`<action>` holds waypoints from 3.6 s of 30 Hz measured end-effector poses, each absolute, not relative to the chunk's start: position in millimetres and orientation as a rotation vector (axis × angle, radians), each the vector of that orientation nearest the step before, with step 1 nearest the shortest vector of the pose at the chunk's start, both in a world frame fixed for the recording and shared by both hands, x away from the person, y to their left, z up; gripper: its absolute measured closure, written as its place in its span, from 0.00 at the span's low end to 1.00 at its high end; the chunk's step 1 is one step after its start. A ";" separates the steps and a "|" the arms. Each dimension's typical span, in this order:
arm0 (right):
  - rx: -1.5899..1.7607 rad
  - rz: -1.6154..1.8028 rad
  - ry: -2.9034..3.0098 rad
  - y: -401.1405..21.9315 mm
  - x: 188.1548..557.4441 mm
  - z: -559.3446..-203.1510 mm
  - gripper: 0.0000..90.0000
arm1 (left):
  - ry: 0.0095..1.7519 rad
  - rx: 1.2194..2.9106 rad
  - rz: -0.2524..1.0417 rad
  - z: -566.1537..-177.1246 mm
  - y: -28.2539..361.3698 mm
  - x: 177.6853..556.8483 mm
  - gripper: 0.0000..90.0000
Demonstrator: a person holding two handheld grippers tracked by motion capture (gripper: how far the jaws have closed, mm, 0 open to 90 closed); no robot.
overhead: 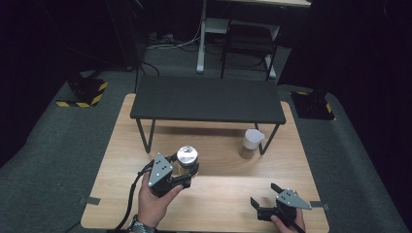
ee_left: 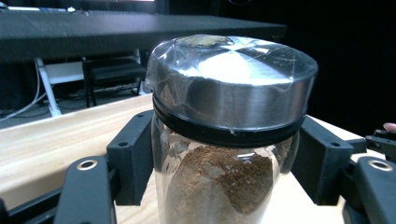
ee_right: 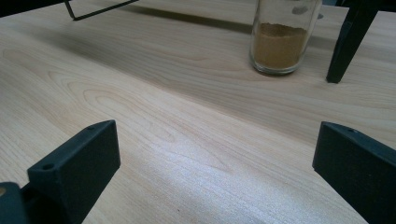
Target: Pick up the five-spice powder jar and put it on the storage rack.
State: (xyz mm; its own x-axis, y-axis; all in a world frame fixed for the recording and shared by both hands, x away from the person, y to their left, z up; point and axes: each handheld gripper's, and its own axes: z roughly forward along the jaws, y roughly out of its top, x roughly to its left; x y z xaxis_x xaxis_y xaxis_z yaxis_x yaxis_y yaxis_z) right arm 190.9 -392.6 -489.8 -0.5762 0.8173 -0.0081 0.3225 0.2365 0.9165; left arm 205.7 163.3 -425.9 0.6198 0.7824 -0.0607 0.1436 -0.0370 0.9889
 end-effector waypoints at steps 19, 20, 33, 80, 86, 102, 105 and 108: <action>1.059 1.336 2.016 -394.3 191.9 -490.3 0.00 | 0.837 1.486 0.713 -381.6 159.0 218.2 0.35; 1.058 1.335 2.017 -394.1 191.9 -490.2 0.01 | 0.836 1.484 0.720 -379.7 158.9 219.3 0.35; 1.056 1.335 2.015 -394.0 191.5 -490.5 0.00 | 0.855 1.462 0.777 -353.4 156.8 243.1 0.35; 1.010 1.350 2.021 -396.2 190.6 -492.6 0.00 | 0.980 1.393 0.847 -347.4 109.5 348.3 0.35; 1.010 1.352 2.021 -396.6 190.8 -492.6 0.00 | 0.981 1.409 0.861 -349.3 107.6 350.5 0.35; 1.010 1.354 2.010 -395.8 188.7 -493.6 0.00 | 0.990 1.417 0.835 -345.7 110.5 351.1 0.34; 1.014 1.354 2.012 -396.0 189.4 -493.3 0.00 | 0.990 1.417 0.836 -345.2 110.6 350.9 0.34; 1.014 1.353 2.015 -396.3 189.9 -493.0 0.00 | 1.001 1.415 0.847 -343.3 110.2 350.1 0.29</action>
